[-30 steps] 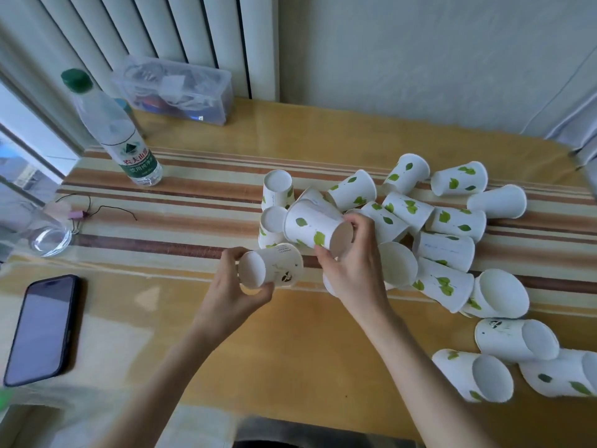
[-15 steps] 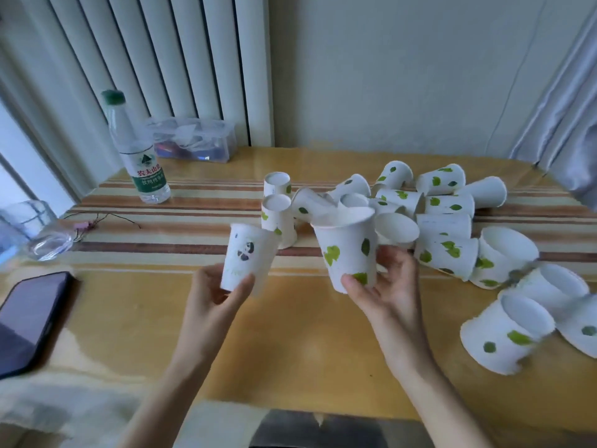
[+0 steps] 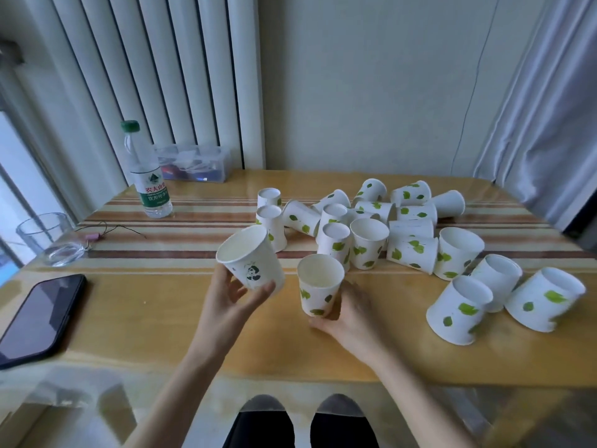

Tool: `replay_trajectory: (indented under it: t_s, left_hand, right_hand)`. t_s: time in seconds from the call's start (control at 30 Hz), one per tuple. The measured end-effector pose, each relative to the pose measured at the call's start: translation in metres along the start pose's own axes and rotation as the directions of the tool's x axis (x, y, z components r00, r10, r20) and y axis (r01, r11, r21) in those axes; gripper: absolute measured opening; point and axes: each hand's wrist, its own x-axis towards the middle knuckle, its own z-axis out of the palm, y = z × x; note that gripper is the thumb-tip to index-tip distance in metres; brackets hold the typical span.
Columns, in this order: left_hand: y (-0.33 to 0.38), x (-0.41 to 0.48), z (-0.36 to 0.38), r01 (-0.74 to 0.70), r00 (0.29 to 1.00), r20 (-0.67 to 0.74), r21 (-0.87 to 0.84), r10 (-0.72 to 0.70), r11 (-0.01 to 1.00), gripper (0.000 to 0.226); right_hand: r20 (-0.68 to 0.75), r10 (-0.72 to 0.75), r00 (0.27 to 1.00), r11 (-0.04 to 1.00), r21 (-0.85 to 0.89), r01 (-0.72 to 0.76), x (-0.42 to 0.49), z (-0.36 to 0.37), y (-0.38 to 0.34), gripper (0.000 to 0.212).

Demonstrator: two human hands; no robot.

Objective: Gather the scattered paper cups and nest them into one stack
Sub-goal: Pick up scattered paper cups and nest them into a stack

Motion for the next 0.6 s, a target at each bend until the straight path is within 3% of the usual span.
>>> replay_trajectory:
  t_s: [0.1, 0.2, 0.4, 0.53, 0.6]
  left_hand:
    - [0.018, 0.010, 0.010, -0.102, 0.994, 0.055, 0.056, 0.099, 0.993, 0.073]
    - [0.030, 0.031, 0.026, -0.169, 0.981, 0.113, 0.123, 0.155, 0.978, 0.071]
    - [0.002, 0.042, 0.059, -0.093, 0.955, 0.294, 0.194, 0.033, 0.977, 0.069]
    - [-0.019, 0.037, 0.056, 0.066, 0.928, 0.353, 0.161, -0.119, 0.985, 0.095]
    - [-0.022, 0.034, 0.057, 0.039, 0.898, 0.429, 0.153, -0.102, 0.987, 0.110]
  right_hand:
    - [-0.028, 0.001, 1.000, 0.996, 0.093, 0.001, -0.004, -0.025, -0.007, 0.076]
    - [-0.105, -0.029, 0.994, 0.976, 0.210, 0.051, -0.006, -0.052, -0.018, 0.060]
    - [-0.203, -0.021, 0.979, 0.960, 0.270, 0.077, -0.005, -0.061, -0.008, 0.041]
    - [-0.210, -0.002, 0.978, 0.963, 0.262, 0.059, 0.003, -0.056, 0.011, 0.042]
    - [-0.233, 0.033, 0.972, 0.960, 0.277, 0.034, 0.014, -0.051, 0.018, 0.046]
